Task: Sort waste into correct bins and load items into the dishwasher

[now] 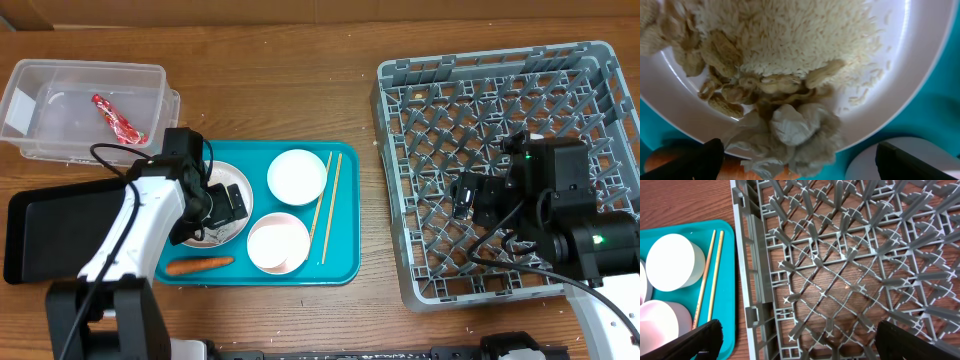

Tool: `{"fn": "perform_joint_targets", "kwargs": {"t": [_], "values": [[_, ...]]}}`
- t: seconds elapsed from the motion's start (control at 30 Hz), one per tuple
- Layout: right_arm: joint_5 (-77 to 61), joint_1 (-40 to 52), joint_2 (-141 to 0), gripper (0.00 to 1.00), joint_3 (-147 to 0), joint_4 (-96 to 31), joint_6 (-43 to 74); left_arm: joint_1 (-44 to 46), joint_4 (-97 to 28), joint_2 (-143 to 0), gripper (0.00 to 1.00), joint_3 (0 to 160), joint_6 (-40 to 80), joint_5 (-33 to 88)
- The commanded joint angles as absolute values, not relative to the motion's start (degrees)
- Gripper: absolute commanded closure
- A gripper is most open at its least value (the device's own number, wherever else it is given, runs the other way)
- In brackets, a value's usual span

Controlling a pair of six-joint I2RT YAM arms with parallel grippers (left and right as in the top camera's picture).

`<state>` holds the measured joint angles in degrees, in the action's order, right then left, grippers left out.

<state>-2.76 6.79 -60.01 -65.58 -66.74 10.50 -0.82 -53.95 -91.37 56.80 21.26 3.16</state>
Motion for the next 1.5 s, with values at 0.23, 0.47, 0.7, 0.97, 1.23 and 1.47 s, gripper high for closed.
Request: {"fn": "perform_joint_targets", "kwargs": {"t": [0.23,0.47,0.7,0.97,1.23,1.47], "values": [[-3.07,6.68,-59.77,0.00,-67.20,-66.57,10.74,-0.82,-54.02,-94.70,0.96,57.87,22.00,2.33],[-3.07,6.68,-59.77,0.00,-67.20,-66.63,10.74,-0.82,-60.88,-94.70,0.96,66.81,20.51,-0.95],[-3.07,6.68,-59.77,0.00,-67.20,-66.63,10.74,-1.74,-67.40,-94.70,0.96,80.14,19.07,-3.11],[-3.07,6.68,-59.77,0.00,-67.20,-66.59,10.74,-9.61,-58.67,-94.72,0.96,89.06,19.00,-9.69],[-3.07,6.68,-59.77,0.00,-67.20,-66.57,10.72,-16.88,-48.16,-97.12,0.78,89.03,19.11,-9.43],[-3.07,6.68,-59.77,0.00,-67.20,-66.61,10.72,-17.34,-45.23,-98.74,0.26,89.03,19.05,-8.62]]}}
